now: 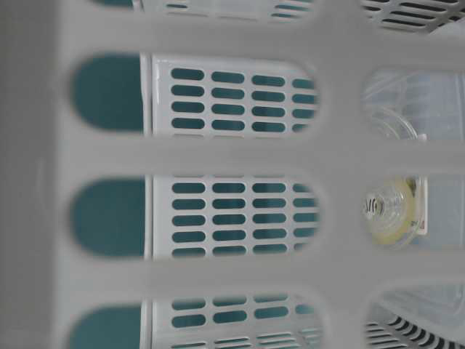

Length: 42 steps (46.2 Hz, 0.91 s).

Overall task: Pick up the tape dispenser from the shopping basket with the left arm.
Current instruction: 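Move the left gripper over the basket toward the clear tape dispenser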

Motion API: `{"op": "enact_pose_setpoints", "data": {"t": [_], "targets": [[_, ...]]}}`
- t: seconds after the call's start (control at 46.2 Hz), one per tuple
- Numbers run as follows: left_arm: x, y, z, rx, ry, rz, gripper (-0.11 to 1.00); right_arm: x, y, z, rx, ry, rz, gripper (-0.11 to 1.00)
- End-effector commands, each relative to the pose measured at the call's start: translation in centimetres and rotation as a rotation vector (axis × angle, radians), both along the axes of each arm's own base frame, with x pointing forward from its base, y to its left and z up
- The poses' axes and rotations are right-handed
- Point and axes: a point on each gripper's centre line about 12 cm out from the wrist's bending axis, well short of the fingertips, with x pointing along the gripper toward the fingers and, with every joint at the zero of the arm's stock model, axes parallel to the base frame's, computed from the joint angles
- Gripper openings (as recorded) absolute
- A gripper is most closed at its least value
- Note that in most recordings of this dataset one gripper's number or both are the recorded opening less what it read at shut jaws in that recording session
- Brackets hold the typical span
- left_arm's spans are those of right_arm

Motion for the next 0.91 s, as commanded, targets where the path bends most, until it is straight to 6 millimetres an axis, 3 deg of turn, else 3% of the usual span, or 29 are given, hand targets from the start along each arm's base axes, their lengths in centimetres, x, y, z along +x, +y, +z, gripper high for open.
{"op": "enact_pose_setpoints", "data": {"t": [0.0, 0.087, 0.281, 0.39, 0.584, 0.758, 0.823, 0.887], "targets": [[0.5, -0.4, 2.7, 0.013, -0.018, -0.022, 0.06, 0.3, -0.2, 0.2, 0.008, 0.002, -0.010, 0.00], [1.5, -0.5, 4.5, -0.024, 0.057, -0.026, 0.00, 0.2, -0.2, 0.0, 0.015, 0.024, -0.010, 0.00], [4.0, -1.3, 7.3, -0.060, 0.242, -0.045, 0.00, -0.1, -0.2, -0.5, 0.031, 0.098, -0.007, 0.00], [6.0, -1.9, 7.9, -0.054, 0.352, -0.058, 0.00, -0.4, -0.2, -0.4, 0.028, 0.118, -0.009, 0.00], [10.9, -3.2, 6.8, -0.034, 0.565, -0.072, 0.00, -0.9, -0.2, -0.6, 0.030, 0.158, -0.009, 0.00], [14.1, -3.6, 5.8, -0.032, 0.696, -0.064, 0.00, -1.2, -0.2, -0.7, 0.030, 0.178, -0.012, 0.00], [15.1, -3.8, 5.5, -0.028, 0.745, -0.061, 0.00, -1.3, -0.3, -0.7, 0.030, 0.179, -0.015, 0.06], [15.9, -3.9, 5.1, -0.024, 0.788, -0.058, 0.00, -1.4, -0.3, -0.6, 0.032, 0.176, -0.018, 0.19]]}}
